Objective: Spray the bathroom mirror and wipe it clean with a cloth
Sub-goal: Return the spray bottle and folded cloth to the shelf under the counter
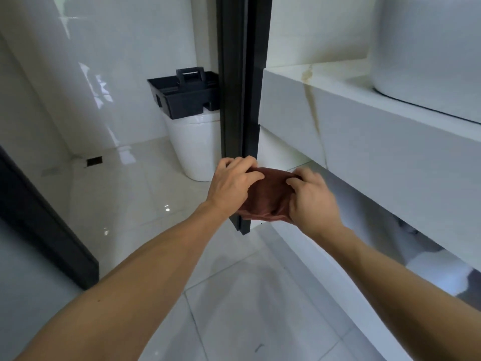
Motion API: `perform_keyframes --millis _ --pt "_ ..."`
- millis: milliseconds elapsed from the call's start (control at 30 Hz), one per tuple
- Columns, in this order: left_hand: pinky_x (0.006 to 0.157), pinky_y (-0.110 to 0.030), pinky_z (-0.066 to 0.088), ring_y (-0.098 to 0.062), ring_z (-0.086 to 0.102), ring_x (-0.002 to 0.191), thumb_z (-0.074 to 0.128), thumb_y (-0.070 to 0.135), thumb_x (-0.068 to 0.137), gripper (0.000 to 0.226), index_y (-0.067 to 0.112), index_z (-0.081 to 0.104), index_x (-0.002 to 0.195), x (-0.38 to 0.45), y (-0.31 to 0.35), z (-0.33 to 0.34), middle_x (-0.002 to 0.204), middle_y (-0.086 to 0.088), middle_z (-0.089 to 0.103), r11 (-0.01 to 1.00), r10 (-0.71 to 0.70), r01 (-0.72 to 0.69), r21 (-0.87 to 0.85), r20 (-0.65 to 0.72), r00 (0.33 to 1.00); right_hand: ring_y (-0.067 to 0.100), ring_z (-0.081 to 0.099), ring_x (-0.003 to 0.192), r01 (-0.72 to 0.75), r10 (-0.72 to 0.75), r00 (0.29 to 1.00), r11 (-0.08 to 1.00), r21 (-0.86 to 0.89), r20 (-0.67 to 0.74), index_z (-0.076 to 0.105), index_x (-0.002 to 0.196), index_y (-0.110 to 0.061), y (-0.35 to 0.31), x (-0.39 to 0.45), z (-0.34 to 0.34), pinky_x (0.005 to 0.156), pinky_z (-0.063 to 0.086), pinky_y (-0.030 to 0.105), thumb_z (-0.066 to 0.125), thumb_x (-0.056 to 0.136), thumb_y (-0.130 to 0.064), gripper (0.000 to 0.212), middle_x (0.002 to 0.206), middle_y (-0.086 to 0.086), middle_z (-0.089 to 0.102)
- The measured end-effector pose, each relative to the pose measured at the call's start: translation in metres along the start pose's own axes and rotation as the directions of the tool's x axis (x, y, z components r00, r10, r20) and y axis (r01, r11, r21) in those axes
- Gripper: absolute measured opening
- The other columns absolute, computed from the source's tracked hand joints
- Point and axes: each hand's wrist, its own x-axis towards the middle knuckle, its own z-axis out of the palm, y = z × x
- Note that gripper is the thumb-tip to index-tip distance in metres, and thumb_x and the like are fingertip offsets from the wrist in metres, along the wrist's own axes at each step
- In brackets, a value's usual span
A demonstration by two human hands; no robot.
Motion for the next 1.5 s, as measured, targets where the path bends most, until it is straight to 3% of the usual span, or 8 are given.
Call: perform_keyframes --millis 533,767,933,1067,1200,1267,1367,1500 --pt "0.089 -0.042 0.045 -0.024 0.061 0.091 0.067 -0.013 0.069 0.048 0.021 0.076 0.101 -0.024 0.033 0.099 0.104 -0.001 0.063 0.982 0.14 -0.146 -0.122 -0.059 0.988 0.026 0.041 0.122 -0.176 0.179 0.984 0.976 -0.126 0.013 0.06 0.118 -0.009 0.046 -0.058 0.059 0.081 0.053 0.037 0.07 0.082 -0.02 0.038 0.134 0.005 0.043" --pt "0.087 -0.042 0.046 -0.025 0.06 0.093 0.057 -0.005 0.076 0.04 0.021 0.076 0.101 0.004 0.059 0.125 0.103 -0.002 0.063 0.944 0.245 -0.258 -0.204 -0.088 0.966 0.028 0.036 0.128 -0.319 0.325 0.944 0.942 -0.102 0.052 0.055 0.129 -0.005 0.062 -0.064 0.035 0.096 0.044 0.036 0.061 0.085 -0.013 0.045 0.143 0.009 0.038" --pt "0.088 -0.039 0.04 -0.023 0.055 0.094 0.054 0.0 0.079 0.035 0.021 0.075 0.097 0.028 0.074 0.166 0.101 -0.003 0.063 0.917 0.311 -0.333 -0.218 -0.129 0.942 0.028 0.036 0.128 -0.369 0.369 0.929 0.921 -0.126 -0.026 0.055 0.13 -0.009 0.098 -0.059 0.06 0.1 0.039 0.03 0.045 0.088 -0.002 0.043 0.146 0.008 0.037" --pt "0.09 -0.043 0.042 -0.028 0.062 0.091 0.062 -0.005 0.079 0.032 0.019 0.075 0.097 0.047 0.084 0.197 0.099 -0.005 0.063 0.903 0.349 -0.358 -0.236 -0.081 0.934 0.03 0.039 0.127 -0.414 0.41 0.91 0.901 -0.129 -0.059 0.058 0.127 -0.007 0.123 -0.048 0.074 0.099 0.04 0.032 0.043 0.088 -0.001 0.042 0.141 0.01 0.041" --pt "0.085 -0.04 0.044 -0.03 0.063 0.087 0.038 0.013 0.082 0.039 0.018 0.075 0.091 0.064 0.095 0.221 0.095 -0.007 0.063 0.892 0.372 -0.373 -0.255 -0.053 0.927 0.033 0.045 0.121 -0.447 0.441 0.894 0.883 -0.141 -0.071 0.062 0.118 -0.005 0.15 -0.035 0.088 0.097 0.042 0.034 0.043 0.087 0.0 0.037 0.134 0.013 0.047" --pt "0.084 -0.041 0.044 -0.031 0.063 0.088 0.045 0.009 0.081 0.034 0.017 0.076 0.091 0.071 0.103 0.235 0.096 -0.008 0.064 0.891 0.377 -0.372 -0.262 -0.032 0.926 0.035 0.046 0.119 -0.471 0.465 0.882 0.871 -0.14 -0.072 0.062 0.117 -0.004 0.167 -0.027 0.093 0.096 0.044 0.035 0.044 0.086 0.001 0.037 0.132 0.014 0.048" --pt "0.09 -0.045 0.044 -0.034 0.063 0.098 0.056 0.002 0.08 0.031 0.017 0.076 0.098 0.085 0.118 0.258 0.105 -0.011 0.066 0.886 0.387 -0.365 -0.287 0.025 0.922 0.036 0.046 0.123 -0.527 0.527 0.849 0.839 -0.132 -0.039 0.062 0.12 -0.005 0.191 -0.017 0.099 0.099 0.047 0.039 0.048 0.085 -0.001 0.038 0.134 0.014 0.047" --pt "0.114 -0.046 0.031 -0.026 0.044 0.137 0.059 -0.001 0.087 0.053 0.03 0.065 0.129 0.089 0.13 0.284 0.151 -0.003 0.048 0.894 0.383 -0.288 -0.343 0.253 0.888 0.034 0.034 0.139 -0.588 0.606 0.785 0.794 -0.155 0.131 0.056 0.133 -0.017 0.219 -0.018 0.107 0.107 0.042 0.038 0.06 0.084 -0.011 0.05 0.152 0.009 0.032"
